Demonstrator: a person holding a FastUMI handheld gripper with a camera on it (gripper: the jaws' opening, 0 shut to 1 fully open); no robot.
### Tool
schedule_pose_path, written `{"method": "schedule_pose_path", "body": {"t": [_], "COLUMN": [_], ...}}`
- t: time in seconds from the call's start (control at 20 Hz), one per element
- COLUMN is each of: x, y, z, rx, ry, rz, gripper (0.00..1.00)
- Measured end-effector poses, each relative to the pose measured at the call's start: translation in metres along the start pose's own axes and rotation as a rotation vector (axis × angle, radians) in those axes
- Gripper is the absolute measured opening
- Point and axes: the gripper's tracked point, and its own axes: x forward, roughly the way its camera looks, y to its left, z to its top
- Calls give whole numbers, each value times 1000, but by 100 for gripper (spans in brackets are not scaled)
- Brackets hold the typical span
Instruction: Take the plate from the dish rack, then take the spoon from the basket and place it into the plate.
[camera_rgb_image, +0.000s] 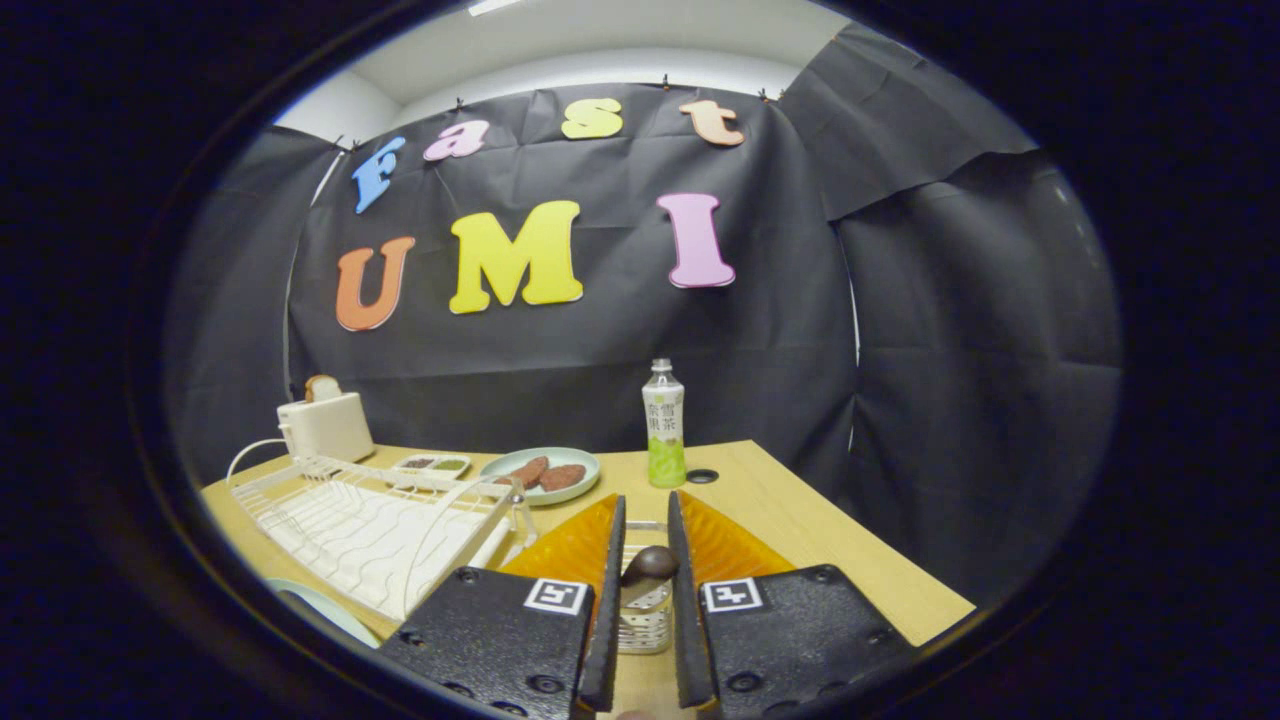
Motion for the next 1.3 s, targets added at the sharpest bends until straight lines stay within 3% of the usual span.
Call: {"method": "schedule_pose_path", "body": {"t": [0.2,0.7,1.0,1.3], "x": [0,-42,-98,-153], "y": [4,32,88,156], "z": [14,86,111,102], "rx": [-28,-119,-69,-102], "ry": [-1,-114,-128,-115], "rz": [-12,16,197,384], "gripper": [20,15,15,15]}}
